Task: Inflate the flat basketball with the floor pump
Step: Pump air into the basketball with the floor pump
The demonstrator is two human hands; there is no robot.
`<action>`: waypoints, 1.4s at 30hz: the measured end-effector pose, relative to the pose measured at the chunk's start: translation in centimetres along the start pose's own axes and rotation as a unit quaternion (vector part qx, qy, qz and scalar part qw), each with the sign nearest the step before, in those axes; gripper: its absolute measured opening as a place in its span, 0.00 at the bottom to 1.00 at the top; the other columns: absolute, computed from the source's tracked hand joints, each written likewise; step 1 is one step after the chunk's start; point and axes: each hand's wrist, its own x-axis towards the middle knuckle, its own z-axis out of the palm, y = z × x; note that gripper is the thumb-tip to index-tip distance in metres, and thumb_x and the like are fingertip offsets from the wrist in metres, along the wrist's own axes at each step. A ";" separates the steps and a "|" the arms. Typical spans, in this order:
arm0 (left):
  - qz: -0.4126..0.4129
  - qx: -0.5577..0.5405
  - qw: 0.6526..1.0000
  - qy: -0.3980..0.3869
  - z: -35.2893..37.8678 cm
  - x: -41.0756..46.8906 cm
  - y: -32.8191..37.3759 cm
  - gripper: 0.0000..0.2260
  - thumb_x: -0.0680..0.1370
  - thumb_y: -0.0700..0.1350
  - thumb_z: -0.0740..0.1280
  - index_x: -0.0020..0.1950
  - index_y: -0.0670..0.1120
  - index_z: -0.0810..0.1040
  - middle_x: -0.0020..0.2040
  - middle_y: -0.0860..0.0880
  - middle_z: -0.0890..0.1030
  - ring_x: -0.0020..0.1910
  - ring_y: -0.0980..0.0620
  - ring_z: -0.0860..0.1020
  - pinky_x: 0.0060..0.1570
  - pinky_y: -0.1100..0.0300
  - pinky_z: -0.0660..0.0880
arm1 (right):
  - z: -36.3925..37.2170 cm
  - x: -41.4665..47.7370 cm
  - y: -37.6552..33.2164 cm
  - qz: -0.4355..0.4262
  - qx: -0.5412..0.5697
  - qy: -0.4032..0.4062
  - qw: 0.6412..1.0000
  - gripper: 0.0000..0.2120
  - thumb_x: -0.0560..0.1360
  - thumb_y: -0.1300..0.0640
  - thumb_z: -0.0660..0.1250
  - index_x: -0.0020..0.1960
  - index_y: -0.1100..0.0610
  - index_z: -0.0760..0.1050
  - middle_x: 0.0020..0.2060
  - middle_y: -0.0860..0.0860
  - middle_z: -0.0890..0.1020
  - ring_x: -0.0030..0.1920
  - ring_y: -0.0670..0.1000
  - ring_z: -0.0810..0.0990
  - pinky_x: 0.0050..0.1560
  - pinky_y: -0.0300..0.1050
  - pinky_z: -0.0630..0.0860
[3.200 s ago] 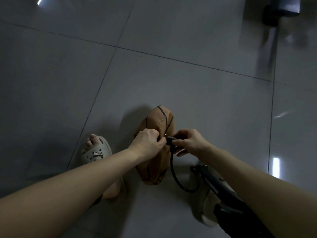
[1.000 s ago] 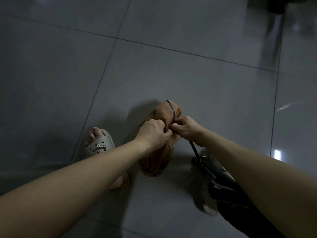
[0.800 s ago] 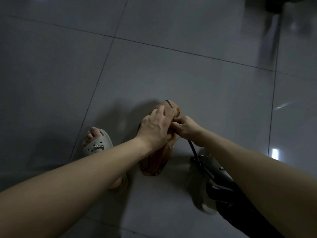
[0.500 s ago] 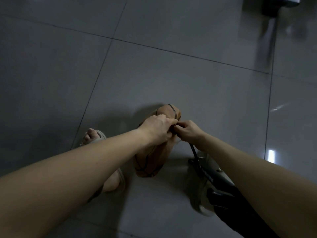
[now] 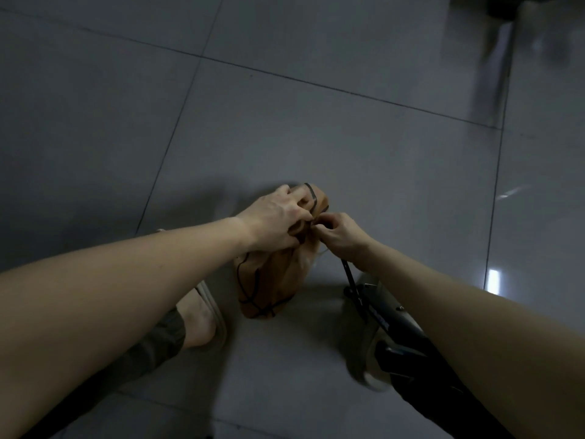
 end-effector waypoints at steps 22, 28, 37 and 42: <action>-0.022 -0.128 0.987 0.100 2.0 -0.2 1.7 0.12 0.73 0.46 0.67 0.55 0.50 0.81 0.54 0.51 0.78 0.52 0.47 0.76 0.54 0.47 0.76 | -3.7 -1.6 0.9 0.123 0.089 -0.081 0.985 0.10 0.80 0.53 0.67 0.56 0.56 0.81 0.45 0.57 0.82 0.39 0.51 0.73 0.38 0.42 0.69; -0.026 -0.138 0.982 0.127 2.1 0.3 1.3 0.07 0.76 0.44 0.67 0.51 0.49 0.83 0.52 0.49 0.79 0.51 0.47 0.76 0.52 0.47 0.76 | -2.3 -1.2 0.9 0.102 0.087 -0.039 0.990 0.09 0.80 0.57 0.67 0.58 0.57 0.81 0.47 0.61 0.84 0.36 0.50 0.72 0.35 0.42 0.69; -0.029 -0.136 0.984 0.109 1.3 0.6 1.6 0.07 0.77 0.42 0.67 0.50 0.47 0.85 0.51 0.48 0.82 0.51 0.46 0.79 0.54 0.49 0.77 | -1.2 -1.4 1.9 0.007 -0.014 0.009 1.000 0.08 0.80 0.59 0.66 0.58 0.57 0.80 0.45 0.52 0.83 0.39 0.44 0.78 0.39 0.36 0.72; -0.041 -0.118 0.987 0.097 0.6 0.9 2.1 0.04 0.77 0.41 0.67 0.51 0.44 0.75 0.49 0.47 0.81 0.48 0.45 0.80 0.46 0.51 0.76 | -1.4 -1.1 1.9 -0.049 -0.096 0.018 0.994 0.07 0.79 0.58 0.66 0.55 0.52 0.81 0.46 0.47 0.83 0.45 0.45 0.80 0.46 0.39 0.77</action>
